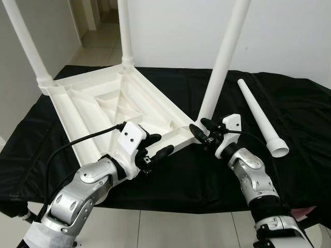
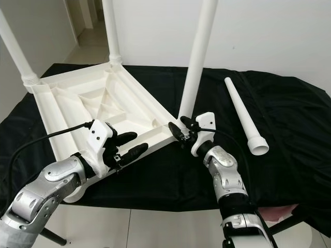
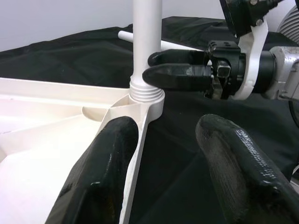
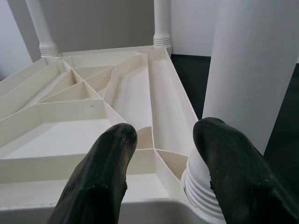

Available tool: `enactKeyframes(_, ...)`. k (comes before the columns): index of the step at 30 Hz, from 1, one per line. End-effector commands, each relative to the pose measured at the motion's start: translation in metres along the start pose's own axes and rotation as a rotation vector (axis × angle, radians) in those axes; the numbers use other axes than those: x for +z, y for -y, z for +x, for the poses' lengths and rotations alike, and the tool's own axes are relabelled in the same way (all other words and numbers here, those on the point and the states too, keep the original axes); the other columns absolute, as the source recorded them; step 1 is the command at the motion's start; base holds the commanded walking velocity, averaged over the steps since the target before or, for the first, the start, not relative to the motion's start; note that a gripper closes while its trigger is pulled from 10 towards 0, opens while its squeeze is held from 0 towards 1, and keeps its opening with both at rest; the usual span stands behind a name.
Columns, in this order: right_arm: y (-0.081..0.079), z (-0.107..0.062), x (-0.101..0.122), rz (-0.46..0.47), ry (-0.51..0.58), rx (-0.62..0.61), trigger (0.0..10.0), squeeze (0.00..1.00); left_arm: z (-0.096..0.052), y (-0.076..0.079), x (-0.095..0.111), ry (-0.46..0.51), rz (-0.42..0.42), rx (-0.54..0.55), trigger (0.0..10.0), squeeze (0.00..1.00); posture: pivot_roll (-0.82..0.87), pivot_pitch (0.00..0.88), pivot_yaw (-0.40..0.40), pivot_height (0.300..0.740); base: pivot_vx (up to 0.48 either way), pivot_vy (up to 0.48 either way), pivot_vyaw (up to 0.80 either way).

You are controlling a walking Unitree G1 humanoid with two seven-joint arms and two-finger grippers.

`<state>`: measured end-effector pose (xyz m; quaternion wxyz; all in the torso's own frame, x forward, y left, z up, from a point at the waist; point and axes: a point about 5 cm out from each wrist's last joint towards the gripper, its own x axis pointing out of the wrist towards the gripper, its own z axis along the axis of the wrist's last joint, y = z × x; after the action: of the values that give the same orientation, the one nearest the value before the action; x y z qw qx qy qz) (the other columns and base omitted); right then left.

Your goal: Building children table

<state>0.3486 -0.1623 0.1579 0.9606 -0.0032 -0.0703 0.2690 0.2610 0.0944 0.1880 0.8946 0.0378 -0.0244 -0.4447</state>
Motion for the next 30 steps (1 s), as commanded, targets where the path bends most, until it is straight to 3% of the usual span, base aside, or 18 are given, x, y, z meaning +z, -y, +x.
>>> enactKeyframes(1, 0.013, -0.002, 0.003, -0.006, 0.012, -0.048, 10.0, 0.00, -0.003, 0.017, -0.001, -0.016, 0.002, -0.313, 10.0, 0.00, 0.10, 0.034, -0.012, 0.740, 0.000, 0.000, 0.00)
enactKeyframes(11, 0.050, -0.011, 0.012, -0.046, 0.044, -0.288, 10.0, 0.00, -0.001, 0.014, -0.003, -0.032, 0.018, -0.308, 10.0, 0.00, 0.09, 0.035, 0.002, 0.740, 0.000, 0.000, 0.00)
enactKeyframes(13, 0.058, -0.015, 0.012, -0.049, 0.046, -0.344, 10.0, 0.00, 0.002, 0.004, -0.010, -0.086, 0.066, -0.227, 10.0, 0.00, 0.09, 0.035, 0.003, 0.740, 0.000, 0.000, 0.00)
enactKeyframes(16, 0.061, -0.016, 0.012, -0.056, 0.046, -0.365, 10.0, 0.00, 0.004, -0.001, -0.013, -0.107, 0.077, -0.190, 10.0, 0.00, 0.08, 0.037, 0.003, 0.740, 0.000, 0.000, 0.00)
enactKeyframes(20, 0.076, -0.024, 0.017, -0.062, 0.075, -0.486, 10.0, 0.00, 0.006, -0.019, -0.023, -0.176, 0.093, -0.068, 10.0, 0.00, 0.08, 0.042, 0.003, 0.740, 0.000, 0.000, 0.00)
enactKeyframes(23, 0.078, -0.024, 0.018, -0.055, 0.085, -0.495, 10.0, 0.00, 0.006, -0.021, -0.024, -0.185, 0.093, -0.053, 10.0, 0.00, 0.08, 0.045, 0.001, 0.740, 0.000, 0.000, 0.00)
enactKeyframes(28, 0.063, -0.022, 0.017, -0.033, 0.138, -0.435, 10.0, 0.00, 0.005, -0.027, -0.029, -0.227, 0.095, 0.001, 10.0, 0.00, 0.08, 0.049, -0.002, 0.740, 0.000, 0.000, 0.00)
enactKeyframes(30, 0.049, -0.023, 0.014, -0.022, 0.163, -0.398, 10.0, 0.00, 0.004, -0.034, -0.033, -0.258, 0.087, 0.052, 10.0, 0.00, 0.08, 0.059, -0.004, 0.740, 0.000, 0.000, 0.00)
